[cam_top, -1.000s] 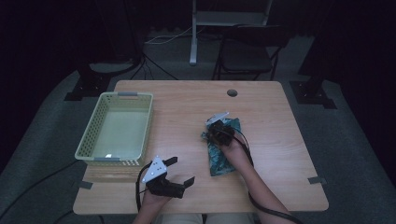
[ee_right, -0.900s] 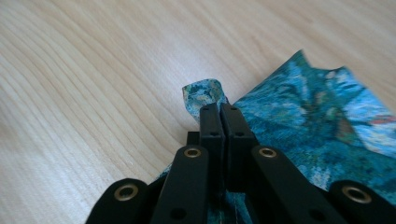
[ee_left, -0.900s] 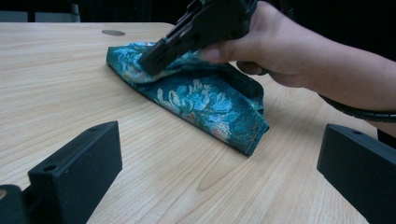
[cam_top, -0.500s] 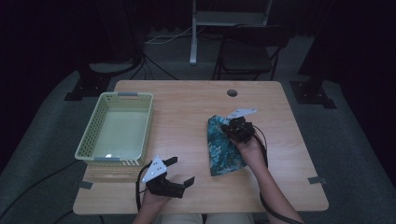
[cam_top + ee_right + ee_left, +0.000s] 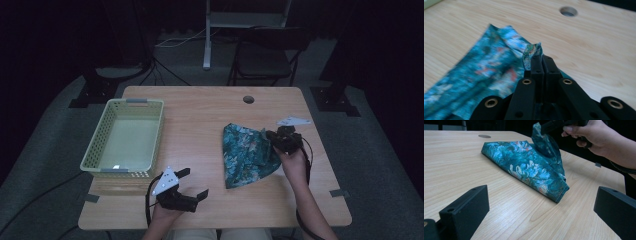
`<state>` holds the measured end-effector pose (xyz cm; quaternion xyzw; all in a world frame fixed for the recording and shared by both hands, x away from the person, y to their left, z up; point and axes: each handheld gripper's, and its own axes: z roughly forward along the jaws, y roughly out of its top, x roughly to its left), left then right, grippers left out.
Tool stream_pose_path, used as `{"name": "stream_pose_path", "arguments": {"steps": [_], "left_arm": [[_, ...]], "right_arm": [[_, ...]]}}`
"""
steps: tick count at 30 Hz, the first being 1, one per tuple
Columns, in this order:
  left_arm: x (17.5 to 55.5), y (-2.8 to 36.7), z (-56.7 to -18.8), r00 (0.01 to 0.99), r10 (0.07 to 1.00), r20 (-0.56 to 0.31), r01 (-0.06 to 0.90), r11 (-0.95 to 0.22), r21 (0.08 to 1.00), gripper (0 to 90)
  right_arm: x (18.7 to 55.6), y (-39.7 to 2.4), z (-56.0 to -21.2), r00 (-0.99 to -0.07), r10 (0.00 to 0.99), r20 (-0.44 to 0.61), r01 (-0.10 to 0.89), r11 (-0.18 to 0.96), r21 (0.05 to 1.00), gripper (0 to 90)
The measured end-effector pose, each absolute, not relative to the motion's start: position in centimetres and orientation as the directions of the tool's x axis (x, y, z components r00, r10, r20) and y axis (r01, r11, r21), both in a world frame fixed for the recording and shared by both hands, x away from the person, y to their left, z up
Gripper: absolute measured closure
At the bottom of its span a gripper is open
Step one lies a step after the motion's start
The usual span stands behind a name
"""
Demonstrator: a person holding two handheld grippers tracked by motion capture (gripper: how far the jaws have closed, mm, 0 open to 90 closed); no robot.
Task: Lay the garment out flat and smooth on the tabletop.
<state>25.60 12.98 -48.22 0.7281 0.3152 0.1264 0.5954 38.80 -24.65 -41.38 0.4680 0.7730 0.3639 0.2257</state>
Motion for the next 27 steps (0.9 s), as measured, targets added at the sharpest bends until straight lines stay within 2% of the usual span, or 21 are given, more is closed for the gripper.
{"name": "stream_pose_path", "arguments": {"steps": [12,19,23,27], "left_arm": [[25.6,13.0,-48.2,0.768,0.611,-0.190,0.309,-0.095,0.946,0.5],[25.6,13.0,-48.2,0.767,0.612,-0.191,0.310,-0.093,0.946,0.5],[25.6,13.0,-48.2,0.766,0.613,-0.195,0.314,-0.092,0.945,0.5],[25.6,13.0,-48.2,0.765,0.614,-0.195,0.314,-0.091,0.945,0.5]], "right_arm": [[38.2,-30.1,-42.7,-0.297,0.955,0.012,0.631,0.187,0.753,77.3],[37.2,-32.1,-43.1,-0.256,0.966,0.019,0.640,0.155,0.752,69.9],[36.3,-33.5,-43.6,-0.206,0.976,0.065,0.637,0.083,0.766,50.2],[35.3,-34.7,-44.2,-0.167,0.980,0.110,0.643,0.024,0.765,40.0]]}}
